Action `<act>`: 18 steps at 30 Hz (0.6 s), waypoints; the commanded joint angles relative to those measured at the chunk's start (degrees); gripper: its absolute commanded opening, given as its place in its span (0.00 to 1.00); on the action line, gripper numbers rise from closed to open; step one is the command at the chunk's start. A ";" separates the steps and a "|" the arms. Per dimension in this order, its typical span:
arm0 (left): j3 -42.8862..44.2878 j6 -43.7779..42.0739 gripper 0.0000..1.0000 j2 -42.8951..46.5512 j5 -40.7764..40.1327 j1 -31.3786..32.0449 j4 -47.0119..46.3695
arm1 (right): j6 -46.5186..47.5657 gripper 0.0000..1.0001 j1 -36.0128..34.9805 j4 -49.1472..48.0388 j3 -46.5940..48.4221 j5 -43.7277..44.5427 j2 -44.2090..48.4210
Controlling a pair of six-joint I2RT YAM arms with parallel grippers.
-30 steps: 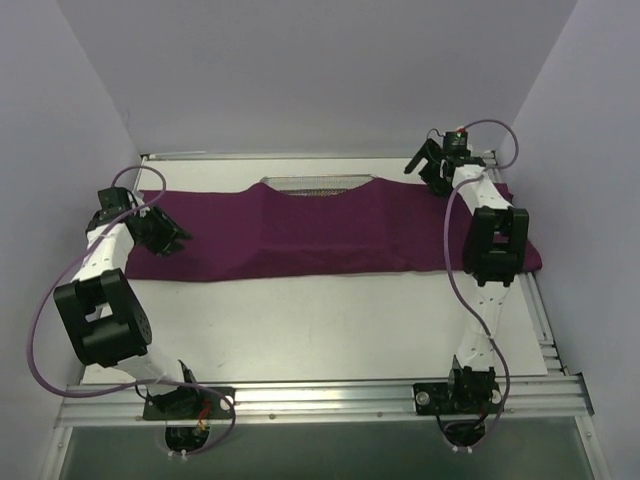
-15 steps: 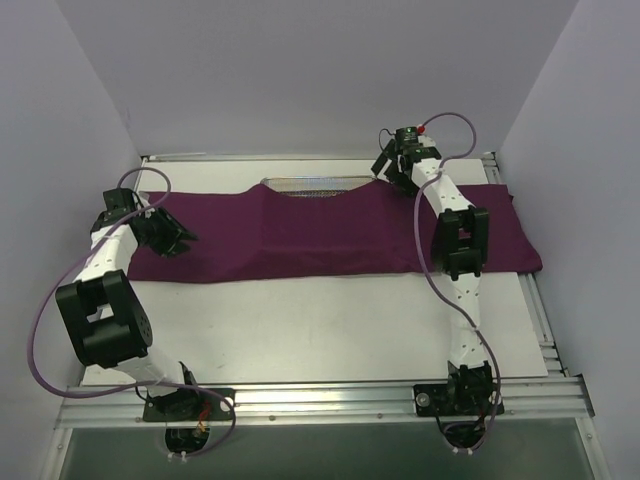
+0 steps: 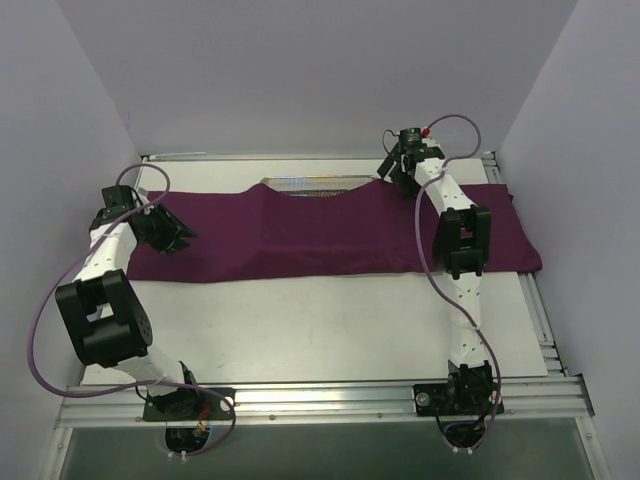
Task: Open and lay out the surgical kit
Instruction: Open the surgical kit at the center of the board.
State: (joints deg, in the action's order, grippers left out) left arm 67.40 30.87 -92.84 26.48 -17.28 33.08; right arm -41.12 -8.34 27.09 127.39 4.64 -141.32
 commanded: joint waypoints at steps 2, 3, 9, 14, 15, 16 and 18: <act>3.88 -1.34 0.47 -0.41 1.29 0.14 -0.65 | -1.33 0.82 -0.63 0.77 -0.30 -0.34 0.07; 4.06 -1.43 0.47 -0.68 1.29 0.23 -0.47 | -1.50 0.79 -0.63 0.51 -0.56 -0.34 0.25; 4.67 -1.87 0.47 -1.12 1.47 0.14 -0.03 | -2.29 0.65 -0.63 -0.20 -0.74 -1.92 0.25; 4.76 -2.13 0.47 -1.12 1.56 0.14 0.32 | -2.91 0.41 -0.71 -1.43 -1.53 -2.80 0.95; 4.68 -2.22 0.47 -1.12 1.64 0.14 0.32 | -3.00 0.33 -0.71 -1.60 -1.45 -2.97 1.04; 4.67 -2.22 0.47 -1.12 1.65 0.05 0.49 | -3.08 0.28 -0.71 -1.52 -1.10 -3.06 1.13; 4.76 -2.40 0.47 -1.03 1.91 -0.04 0.67 | -3.17 0.20 -0.71 -1.60 -0.83 -3.15 1.39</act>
State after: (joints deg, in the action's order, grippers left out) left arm 69.58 29.67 -93.80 27.14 -17.30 33.56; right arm -43.48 -8.71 25.67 126.19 1.83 -141.32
